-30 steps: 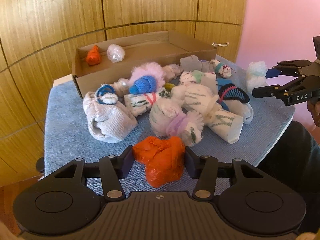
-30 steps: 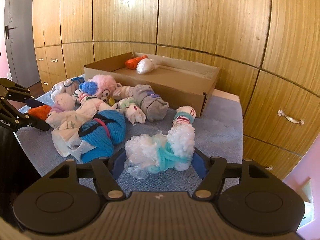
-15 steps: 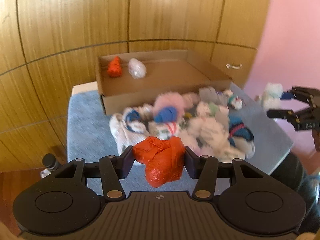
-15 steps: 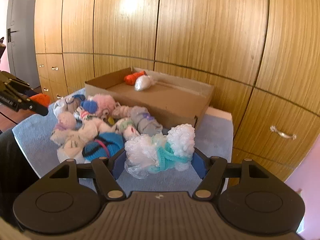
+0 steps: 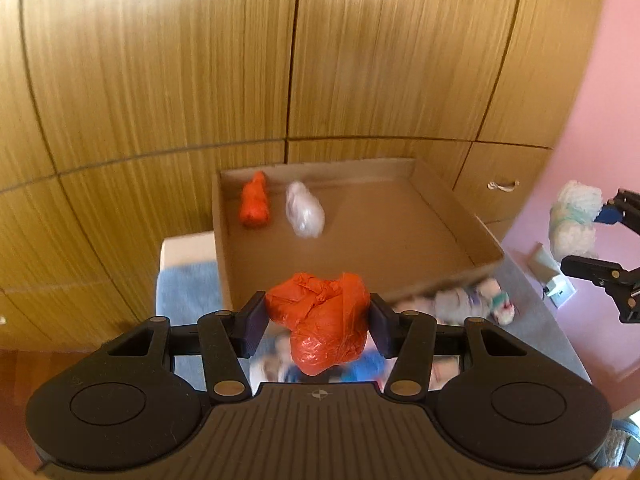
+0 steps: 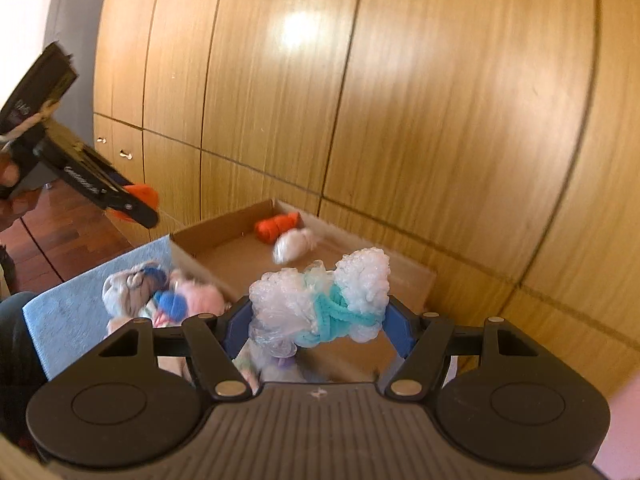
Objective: Organize objects
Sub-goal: 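Carry both held bundles over the box beside the first two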
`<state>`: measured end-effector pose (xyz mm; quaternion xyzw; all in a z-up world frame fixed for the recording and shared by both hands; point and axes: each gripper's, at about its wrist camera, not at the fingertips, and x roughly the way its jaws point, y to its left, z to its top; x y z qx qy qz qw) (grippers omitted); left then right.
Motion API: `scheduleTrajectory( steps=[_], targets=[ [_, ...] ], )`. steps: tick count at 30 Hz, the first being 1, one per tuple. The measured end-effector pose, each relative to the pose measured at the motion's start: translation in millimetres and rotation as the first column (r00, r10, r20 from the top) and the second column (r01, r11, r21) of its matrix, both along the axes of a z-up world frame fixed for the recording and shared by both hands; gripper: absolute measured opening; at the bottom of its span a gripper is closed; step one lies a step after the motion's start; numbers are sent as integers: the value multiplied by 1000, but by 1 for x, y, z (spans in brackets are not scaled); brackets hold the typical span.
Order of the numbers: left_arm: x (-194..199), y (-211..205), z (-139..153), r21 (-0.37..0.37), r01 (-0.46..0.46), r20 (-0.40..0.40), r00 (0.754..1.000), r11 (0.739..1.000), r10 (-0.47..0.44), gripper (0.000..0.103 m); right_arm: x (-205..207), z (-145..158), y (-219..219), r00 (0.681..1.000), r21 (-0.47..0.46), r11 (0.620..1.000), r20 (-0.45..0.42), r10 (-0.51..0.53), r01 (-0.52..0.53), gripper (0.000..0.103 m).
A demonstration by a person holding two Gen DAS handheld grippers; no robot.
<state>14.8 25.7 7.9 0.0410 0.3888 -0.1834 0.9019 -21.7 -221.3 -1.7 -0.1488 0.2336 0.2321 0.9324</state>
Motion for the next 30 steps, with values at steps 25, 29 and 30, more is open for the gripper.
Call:
scheduleTrajectory(
  steps=[25,29,30],
  targets=[
    [172,-110,-80,84,130,-111,986,988,-121,59,136,-42,9,992,-91,996,-125,12,-23,65],
    [189,-106,-96,133,126,-127,986,983,-109,59,161,-54,17,988,-101,994,-152,31,-47,65],
    [192,-104,-99,140,125,-129,986,982,-107,59,168,-60,21,986,-109,992,-163,41,-59,65]
  ],
)
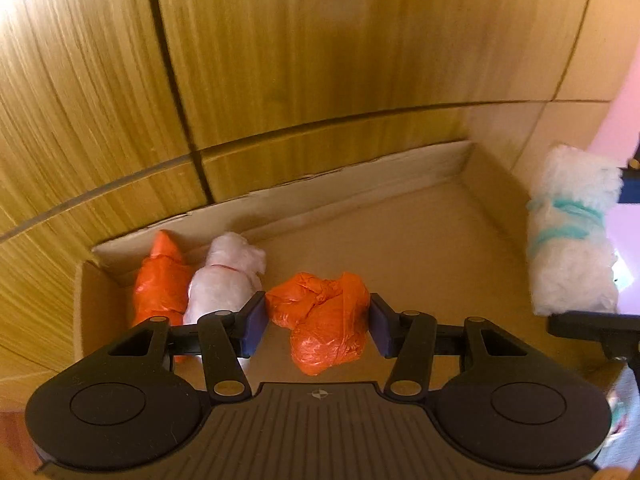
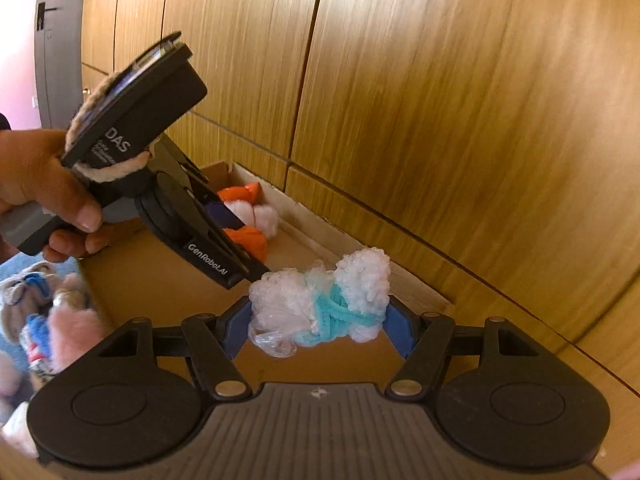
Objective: Organize objects
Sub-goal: 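Carry both held bundles over the box beside the first two, then lower both bundles into the box and open both tools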
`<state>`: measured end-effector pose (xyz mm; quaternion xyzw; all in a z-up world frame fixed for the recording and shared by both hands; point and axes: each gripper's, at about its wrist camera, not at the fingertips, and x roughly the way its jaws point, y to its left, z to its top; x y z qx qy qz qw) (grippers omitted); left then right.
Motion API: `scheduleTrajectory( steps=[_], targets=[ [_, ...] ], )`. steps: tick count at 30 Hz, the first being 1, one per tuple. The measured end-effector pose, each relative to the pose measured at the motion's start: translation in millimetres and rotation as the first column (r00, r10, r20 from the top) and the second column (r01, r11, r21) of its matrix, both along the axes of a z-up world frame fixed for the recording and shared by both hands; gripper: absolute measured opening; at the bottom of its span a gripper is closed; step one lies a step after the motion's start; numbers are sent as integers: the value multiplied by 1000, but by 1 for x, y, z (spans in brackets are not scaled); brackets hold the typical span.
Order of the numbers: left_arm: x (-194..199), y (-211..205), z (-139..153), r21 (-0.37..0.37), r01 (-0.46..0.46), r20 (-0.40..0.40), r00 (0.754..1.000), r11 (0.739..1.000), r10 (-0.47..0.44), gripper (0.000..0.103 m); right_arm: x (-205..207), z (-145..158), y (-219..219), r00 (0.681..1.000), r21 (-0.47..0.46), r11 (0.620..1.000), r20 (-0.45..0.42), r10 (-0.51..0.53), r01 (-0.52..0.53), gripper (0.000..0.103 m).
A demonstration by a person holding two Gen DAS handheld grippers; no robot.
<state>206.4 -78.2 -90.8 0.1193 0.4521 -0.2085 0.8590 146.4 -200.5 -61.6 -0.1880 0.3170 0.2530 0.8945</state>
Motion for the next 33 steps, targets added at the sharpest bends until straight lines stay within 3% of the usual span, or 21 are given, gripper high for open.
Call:
scheduleTrajectory(
  steps=[4,13,24,26,31,33],
  targets=[
    [14,9,-6,-13,-11,-24,1000,1000,10,59,26,-17,16,998,-27,999,-35,43,-44,65],
    [39,30,-7,-134,-83,-107,992,988,69,60,53,-33,40,989,-64,989,-75,126,-131,65],
    [46,25,-10,-152,-188,-132,977,970,168,61,75,-47,47,982,-90,986,-144,125,-139,68],
    [46,24,-10,-169,-206,-136,973,964,184,64,76,-45,46,981,-88,987,-150,123,-137,70],
    [32,37,-2,-210,-211,-127,974,955,188,83,73,-39,46,980,-93,985,-154,130,-145,70],
    [29,34,0,-200,-200,-111,977,959,181,83,71,-36,46,980,-97,985,-148,130,-145,71]
  ],
)
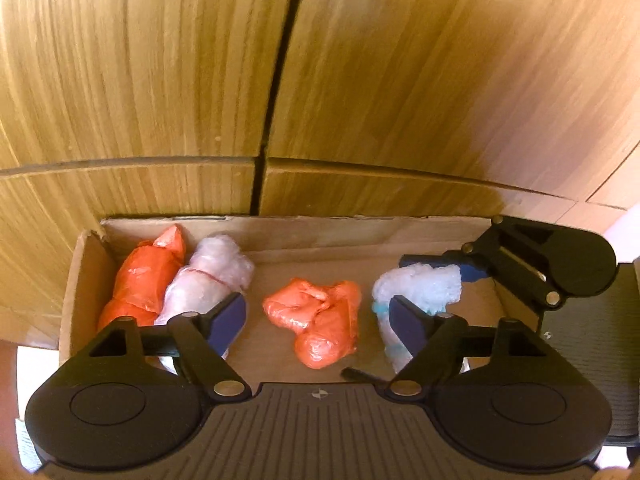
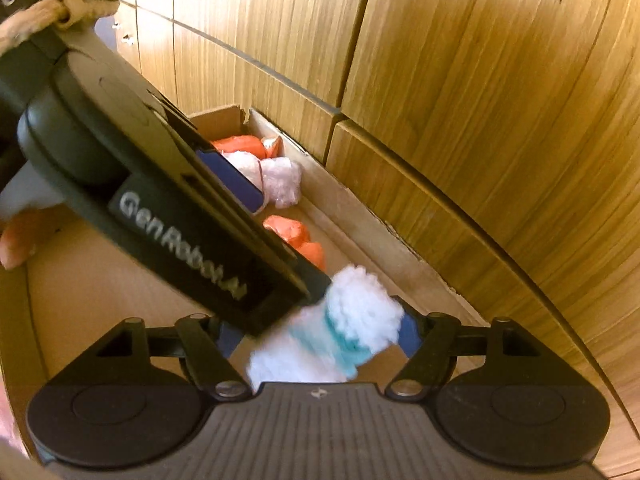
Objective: Organize objects
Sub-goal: 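Lower both bundles into the box and open both tools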
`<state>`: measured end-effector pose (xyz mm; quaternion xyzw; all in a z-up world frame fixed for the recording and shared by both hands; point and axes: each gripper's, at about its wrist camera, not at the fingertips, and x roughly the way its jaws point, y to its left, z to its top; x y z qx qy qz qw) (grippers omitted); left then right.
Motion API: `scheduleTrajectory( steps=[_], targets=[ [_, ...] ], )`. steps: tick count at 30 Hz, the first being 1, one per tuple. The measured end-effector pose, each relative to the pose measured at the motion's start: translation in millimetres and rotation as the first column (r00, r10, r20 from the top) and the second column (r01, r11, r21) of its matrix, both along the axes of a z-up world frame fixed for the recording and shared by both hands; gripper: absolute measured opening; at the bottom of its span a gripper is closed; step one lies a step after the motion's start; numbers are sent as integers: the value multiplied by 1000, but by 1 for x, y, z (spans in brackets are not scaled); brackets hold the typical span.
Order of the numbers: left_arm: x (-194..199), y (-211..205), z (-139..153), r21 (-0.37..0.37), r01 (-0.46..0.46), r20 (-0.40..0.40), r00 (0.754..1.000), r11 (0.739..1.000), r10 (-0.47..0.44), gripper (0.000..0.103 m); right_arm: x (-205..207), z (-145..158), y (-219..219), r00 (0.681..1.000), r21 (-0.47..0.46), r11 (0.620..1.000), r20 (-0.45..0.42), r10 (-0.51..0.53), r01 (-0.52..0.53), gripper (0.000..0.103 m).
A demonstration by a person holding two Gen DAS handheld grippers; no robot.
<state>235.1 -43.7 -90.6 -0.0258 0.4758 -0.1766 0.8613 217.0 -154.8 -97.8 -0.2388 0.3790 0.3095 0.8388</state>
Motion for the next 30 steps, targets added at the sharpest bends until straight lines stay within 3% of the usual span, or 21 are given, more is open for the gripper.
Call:
scheduleTrajectory(
  steps=[15,22,30],
  targets=[
    [-19,3,17,-35,-14,-1,1000,999,14,85,-34,28,-26,999,5,1000,19,-27,27,75],
    [-32,12,28,-41,-19,6,1000,999,20,86,-57,28,-29,1000,28,1000,-26,-7,7,77],
    [-50,25,39,-37,-17,19,1000,999,18,87,-53,22,-9,999,50,999,-39,-13,15,77]
  ],
)
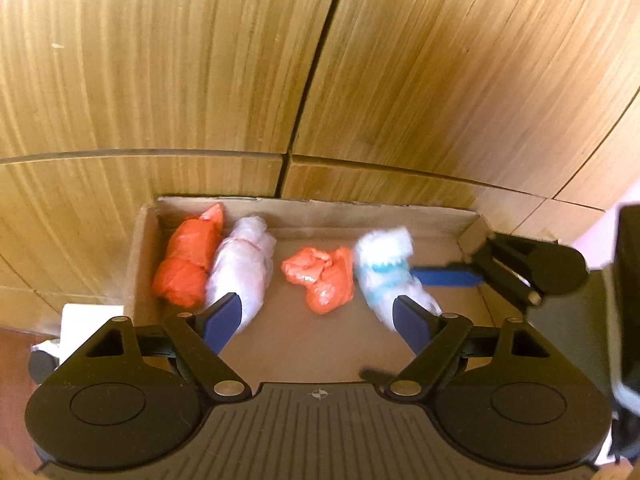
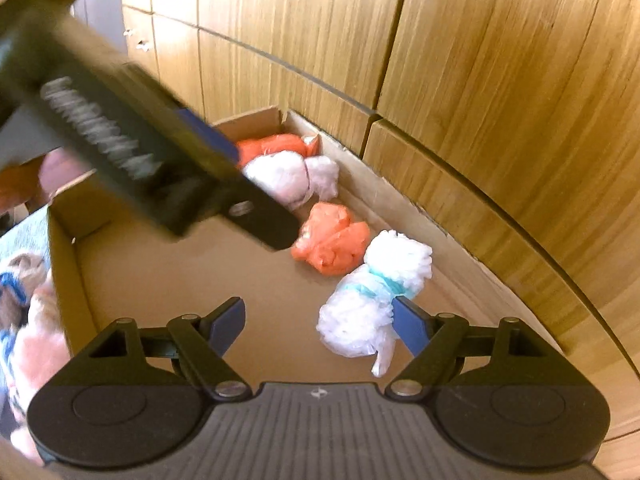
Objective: Organize objects
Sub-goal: 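Lower both bundles into the box and open both tools, then grasp white-pink bundle with left tool while right tool grasps blue knit bundle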
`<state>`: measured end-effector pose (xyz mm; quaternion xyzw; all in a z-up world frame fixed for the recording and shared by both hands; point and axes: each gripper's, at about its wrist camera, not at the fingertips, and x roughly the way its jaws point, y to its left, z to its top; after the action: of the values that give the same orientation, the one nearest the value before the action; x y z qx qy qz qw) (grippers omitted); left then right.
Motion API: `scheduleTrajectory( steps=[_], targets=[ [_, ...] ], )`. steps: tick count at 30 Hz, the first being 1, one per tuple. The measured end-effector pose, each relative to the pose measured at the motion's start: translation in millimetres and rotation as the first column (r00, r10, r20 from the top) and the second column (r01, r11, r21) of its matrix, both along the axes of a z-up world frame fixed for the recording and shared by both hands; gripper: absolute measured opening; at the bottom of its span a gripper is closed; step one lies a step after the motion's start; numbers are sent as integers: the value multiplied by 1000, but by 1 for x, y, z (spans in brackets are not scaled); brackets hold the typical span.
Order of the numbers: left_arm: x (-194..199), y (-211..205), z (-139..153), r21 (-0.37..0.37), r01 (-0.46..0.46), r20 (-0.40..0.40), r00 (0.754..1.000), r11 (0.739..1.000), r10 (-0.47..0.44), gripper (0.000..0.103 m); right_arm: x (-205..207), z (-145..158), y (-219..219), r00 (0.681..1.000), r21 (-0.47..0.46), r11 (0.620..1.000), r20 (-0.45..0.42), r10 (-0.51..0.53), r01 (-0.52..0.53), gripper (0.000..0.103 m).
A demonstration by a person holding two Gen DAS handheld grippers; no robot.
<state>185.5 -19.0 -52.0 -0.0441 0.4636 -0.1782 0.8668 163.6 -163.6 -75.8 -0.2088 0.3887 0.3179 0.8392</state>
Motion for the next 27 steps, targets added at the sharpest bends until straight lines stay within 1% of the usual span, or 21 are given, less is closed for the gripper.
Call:
scheduleTrajectory(
  steps=[3,4,6,7,9,10,12,13,16,19,21,23,25,27],
  targets=[
    [-9,6,3,5,-3,7,1000,1000,3,87,-6,4,-2,1000,3,1000,5,-14,14,77],
    [-13,9,5,7,-5,11,1000,1000,5,87,0,5,-2,1000,6,1000,9,-16,16,77],
    [-20,13,7,12,-9,19,1000,1000,8,88,-8,11,-7,999,3,1000,22,-26,26,79],
    [-25,15,8,14,-11,24,1000,1000,11,88,-6,12,-8,999,1,1000,26,-30,30,80],
    [-34,19,12,12,-9,27,1000,1000,9,88,-17,20,-14,999,2,999,33,-40,40,80],
    [-38,21,13,11,-9,32,999,1000,9,88,-13,18,-10,998,4,999,39,-43,43,80],
    [-50,24,17,15,-10,46,999,1000,9,88,-24,26,-16,997,24,998,60,-56,54,80],
    [-57,25,20,17,-6,56,998,1000,6,88,-26,25,-13,996,36,998,70,-63,60,80],
    [-85,32,31,42,9,103,995,999,-13,89,-61,42,-29,988,80,993,119,-100,91,83],
    [-117,42,39,52,26,147,989,998,-34,91,-92,47,-36,981,141,984,148,-129,108,87],
    [-143,45,41,56,36,179,983,998,-46,94,-125,50,-44,973,173,977,168,-155,126,93],
    [-170,46,40,64,54,205,976,996,-66,97,-155,48,-47,968,204,970,185,-168,130,96],
    [-195,44,35,75,81,230,968,994,-96,99,-180,46,-48,969,233,965,187,-164,119,102],
    [-221,40,28,106,118,254,957,987,-142,100,-209,38,-47,969,242,964,192,-155,107,102]
  ],
)
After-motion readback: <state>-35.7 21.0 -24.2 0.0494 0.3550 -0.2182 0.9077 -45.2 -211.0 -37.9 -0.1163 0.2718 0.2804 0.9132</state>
